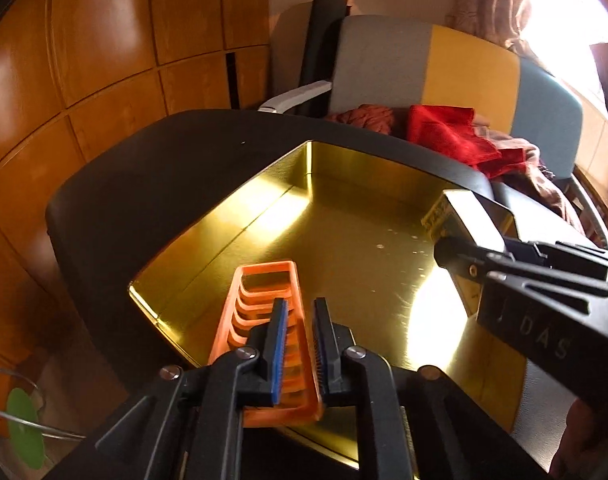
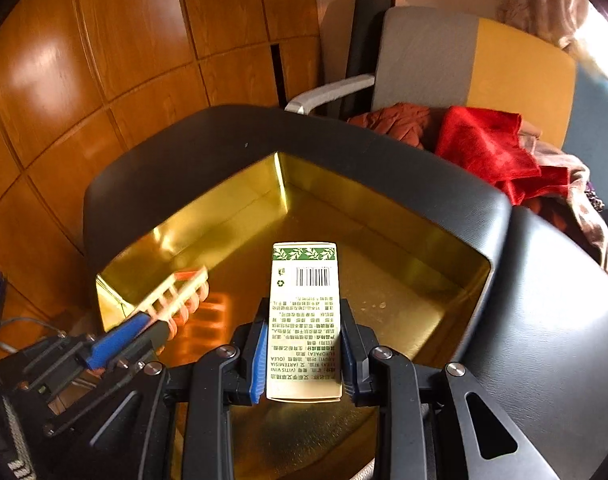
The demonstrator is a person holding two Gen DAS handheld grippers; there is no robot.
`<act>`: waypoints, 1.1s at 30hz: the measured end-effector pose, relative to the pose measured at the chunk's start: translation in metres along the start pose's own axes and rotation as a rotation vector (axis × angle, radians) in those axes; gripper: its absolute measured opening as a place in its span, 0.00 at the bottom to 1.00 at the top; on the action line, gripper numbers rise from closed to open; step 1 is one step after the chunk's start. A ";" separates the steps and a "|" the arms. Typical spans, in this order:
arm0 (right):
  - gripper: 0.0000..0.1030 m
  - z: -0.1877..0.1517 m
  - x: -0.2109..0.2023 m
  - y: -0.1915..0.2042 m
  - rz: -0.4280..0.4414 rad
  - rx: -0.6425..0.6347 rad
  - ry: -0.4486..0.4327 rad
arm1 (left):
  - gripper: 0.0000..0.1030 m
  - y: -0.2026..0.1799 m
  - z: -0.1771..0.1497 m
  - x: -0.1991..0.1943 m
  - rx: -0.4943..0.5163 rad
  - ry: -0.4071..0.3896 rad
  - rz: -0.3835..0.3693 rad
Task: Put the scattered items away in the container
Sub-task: 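Open both grippers to drop the rack and juice box into the box, then withdraw both grippers from the box back toward the snacks on the table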
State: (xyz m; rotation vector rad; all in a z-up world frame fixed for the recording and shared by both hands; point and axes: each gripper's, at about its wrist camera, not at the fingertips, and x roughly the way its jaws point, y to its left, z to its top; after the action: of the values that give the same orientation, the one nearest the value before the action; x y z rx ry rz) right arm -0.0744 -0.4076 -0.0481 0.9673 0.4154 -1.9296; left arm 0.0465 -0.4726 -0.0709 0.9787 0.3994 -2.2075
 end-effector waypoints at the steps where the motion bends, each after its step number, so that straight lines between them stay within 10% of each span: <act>1: 0.29 0.000 0.004 0.000 -0.001 0.002 0.010 | 0.12 0.002 0.000 0.002 -0.003 0.002 0.004; 33: 0.40 -0.048 -0.064 -0.019 -0.079 0.122 -0.073 | 0.34 0.010 -0.022 -0.047 -0.046 -0.058 -0.022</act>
State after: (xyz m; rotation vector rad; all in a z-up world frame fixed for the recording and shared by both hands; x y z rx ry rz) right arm -0.0508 -0.3305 -0.0315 0.9681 0.3002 -2.0746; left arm 0.0875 -0.4467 -0.0510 0.8879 0.4346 -2.2313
